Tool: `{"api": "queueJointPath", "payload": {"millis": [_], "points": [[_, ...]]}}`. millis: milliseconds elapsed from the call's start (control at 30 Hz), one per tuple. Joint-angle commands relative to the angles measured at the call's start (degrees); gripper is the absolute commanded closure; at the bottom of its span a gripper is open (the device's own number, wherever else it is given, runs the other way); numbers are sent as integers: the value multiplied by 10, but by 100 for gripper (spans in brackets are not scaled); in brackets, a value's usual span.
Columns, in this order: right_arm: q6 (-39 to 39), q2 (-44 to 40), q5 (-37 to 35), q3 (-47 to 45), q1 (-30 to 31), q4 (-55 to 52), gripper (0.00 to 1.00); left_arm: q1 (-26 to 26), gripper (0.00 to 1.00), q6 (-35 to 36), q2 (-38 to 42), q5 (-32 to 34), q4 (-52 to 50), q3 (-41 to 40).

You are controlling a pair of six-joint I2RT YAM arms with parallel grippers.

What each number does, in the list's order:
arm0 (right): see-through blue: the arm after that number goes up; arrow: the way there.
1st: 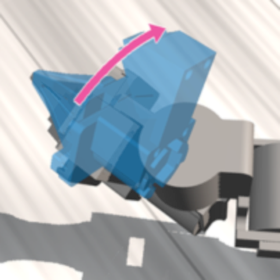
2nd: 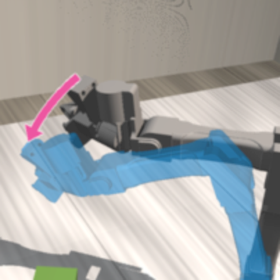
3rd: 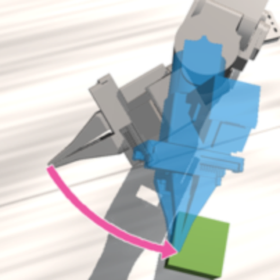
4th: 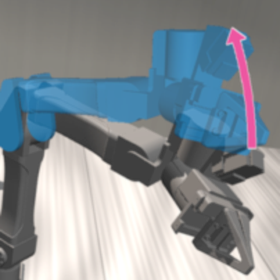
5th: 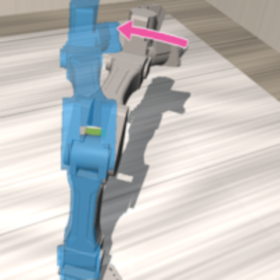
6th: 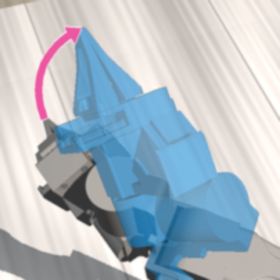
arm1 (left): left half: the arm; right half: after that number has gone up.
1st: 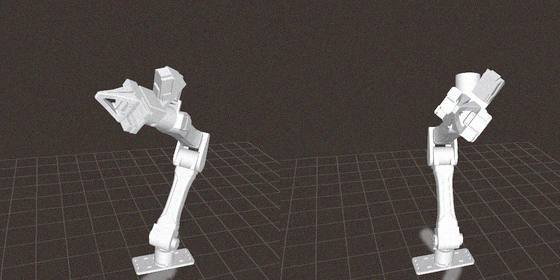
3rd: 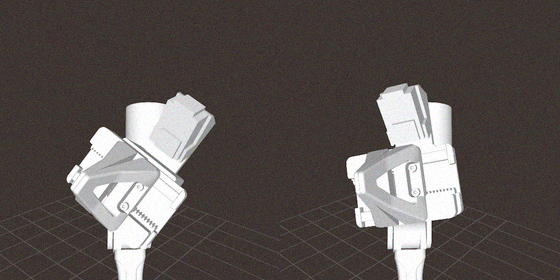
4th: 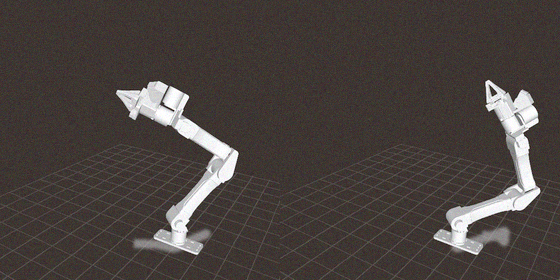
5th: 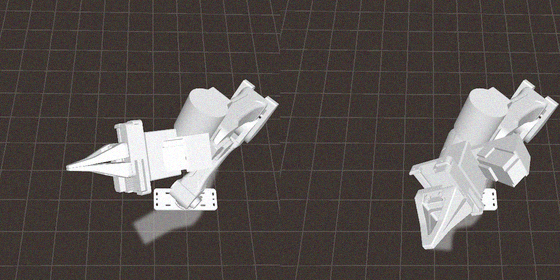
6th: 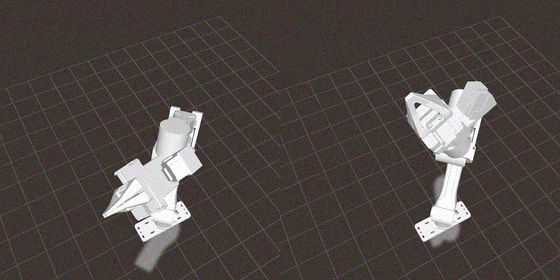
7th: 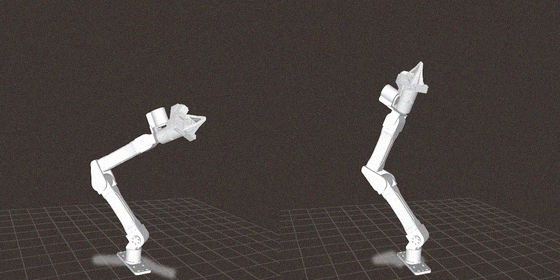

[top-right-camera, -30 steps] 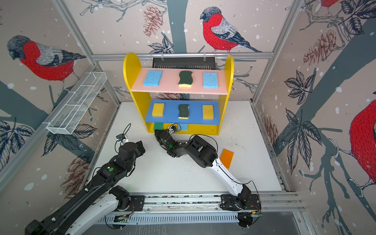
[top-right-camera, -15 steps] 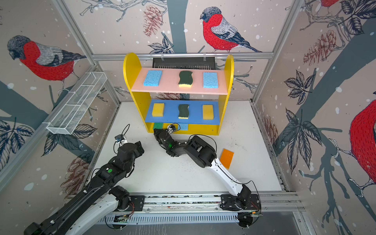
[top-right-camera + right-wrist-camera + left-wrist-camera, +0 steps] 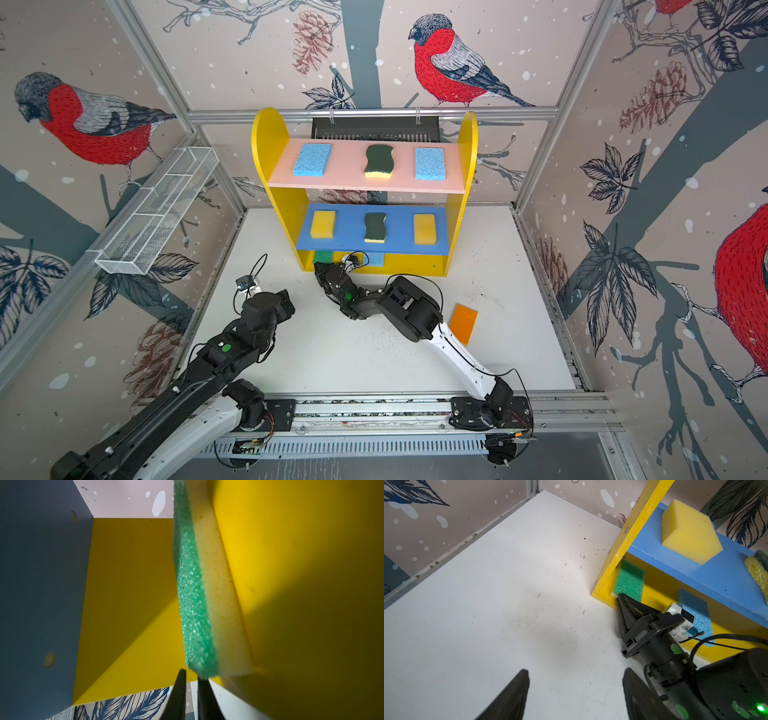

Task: Arrange cleaning sponges on a shelf
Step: Move the cleaning sponge to the shelf.

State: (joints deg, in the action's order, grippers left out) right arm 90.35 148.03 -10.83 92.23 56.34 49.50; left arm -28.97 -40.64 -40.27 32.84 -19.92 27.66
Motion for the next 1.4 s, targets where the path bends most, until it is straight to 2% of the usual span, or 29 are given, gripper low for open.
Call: {"api": "queueJointPath", "payload": {"millis": [0,333,1367], "points": [[6,9,-6,-15,-4,-133,86,0,28,-3,-1,7,6,0],[5,5,0,-26,-9,-124,85,0,28,-6,-2,6,6,0],[-8,38,22,20,-6,-132,83,0,28,-9,5,15,-1,-6]]}}
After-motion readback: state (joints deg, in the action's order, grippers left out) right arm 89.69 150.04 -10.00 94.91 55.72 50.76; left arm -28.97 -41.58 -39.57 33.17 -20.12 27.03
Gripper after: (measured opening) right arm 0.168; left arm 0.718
